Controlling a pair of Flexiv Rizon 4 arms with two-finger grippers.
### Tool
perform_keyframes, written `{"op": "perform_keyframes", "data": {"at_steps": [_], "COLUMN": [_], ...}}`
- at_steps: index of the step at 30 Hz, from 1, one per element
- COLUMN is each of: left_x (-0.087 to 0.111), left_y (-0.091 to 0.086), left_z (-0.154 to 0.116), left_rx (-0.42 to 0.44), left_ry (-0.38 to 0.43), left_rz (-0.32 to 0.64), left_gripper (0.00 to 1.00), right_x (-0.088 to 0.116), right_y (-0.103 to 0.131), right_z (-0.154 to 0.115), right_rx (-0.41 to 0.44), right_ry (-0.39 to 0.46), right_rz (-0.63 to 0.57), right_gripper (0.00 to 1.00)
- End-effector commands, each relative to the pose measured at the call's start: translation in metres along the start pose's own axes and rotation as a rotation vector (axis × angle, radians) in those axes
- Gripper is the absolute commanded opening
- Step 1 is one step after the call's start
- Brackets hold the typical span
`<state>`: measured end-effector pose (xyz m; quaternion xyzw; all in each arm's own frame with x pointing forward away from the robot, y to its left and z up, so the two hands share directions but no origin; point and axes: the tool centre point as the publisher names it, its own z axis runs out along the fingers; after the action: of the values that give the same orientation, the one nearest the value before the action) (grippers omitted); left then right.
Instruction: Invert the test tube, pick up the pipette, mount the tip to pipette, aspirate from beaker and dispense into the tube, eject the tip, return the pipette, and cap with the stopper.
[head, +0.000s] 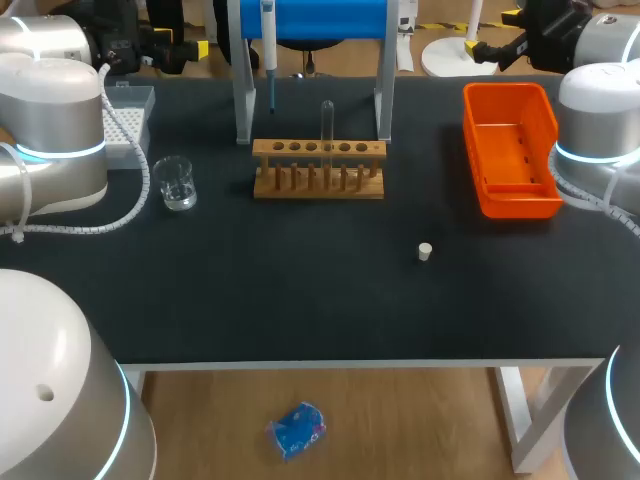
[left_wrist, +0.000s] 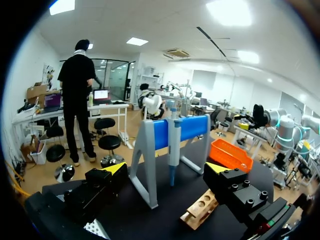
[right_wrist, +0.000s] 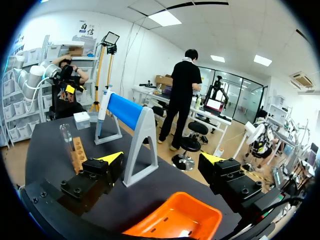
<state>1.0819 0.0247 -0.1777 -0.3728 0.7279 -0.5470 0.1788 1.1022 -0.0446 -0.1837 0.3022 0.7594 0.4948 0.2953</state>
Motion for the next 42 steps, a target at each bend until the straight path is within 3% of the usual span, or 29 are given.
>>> {"op": "perform_keyframes", "data": {"at_steps": [1,7,14,18,19,20,34,36,42], "left_x": [0.004,0.017,0.040,0.056,0.060,0.063,0.064,0.068,0.079], "left_y": [-0.001,0.002,0.016,0.027,0.030,0.033,0.034,0.036,0.045], "left_z": [-0.010,-0.019,-0.024,-0.026,-0.028,-0.030,-0.030,-0.027,-0.021], "left_rx": [0.016,0.018,-0.064,-0.139,-0.167,-0.201,-0.216,-0.248,-0.235], "left_ry": [0.065,0.166,0.375,0.521,0.563,0.614,0.615,0.579,0.523], "left_rz": [0.055,0.142,0.239,0.301,0.306,0.317,0.329,0.349,0.335], "left_gripper": [1.00,1.00,1.00,1.00,1.00,1.00,1.00,1.00,1.00], "right_x": [0.006,0.034,0.074,0.100,0.102,0.098,0.098,0.108,0.140], "right_y": [0.002,0.002,-0.004,-0.008,-0.009,-0.010,-0.010,-0.011,-0.019], "right_z": [-0.008,-0.020,-0.031,-0.048,-0.052,-0.054,-0.054,-0.049,-0.035], "right_rx": [-0.055,-0.099,-0.122,-0.094,-0.079,-0.057,-0.057,-0.069,-0.082], "right_ry": [0.128,0.305,0.545,0.825,0.860,0.842,0.842,0.842,0.847], "right_rz": [0.022,-0.018,-0.118,-0.155,-0.167,-0.178,-0.178,-0.176,-0.186], "right_gripper": [1.00,1.00,1.00,1.00,1.00,1.00,1.00,1.00,1.00]}}
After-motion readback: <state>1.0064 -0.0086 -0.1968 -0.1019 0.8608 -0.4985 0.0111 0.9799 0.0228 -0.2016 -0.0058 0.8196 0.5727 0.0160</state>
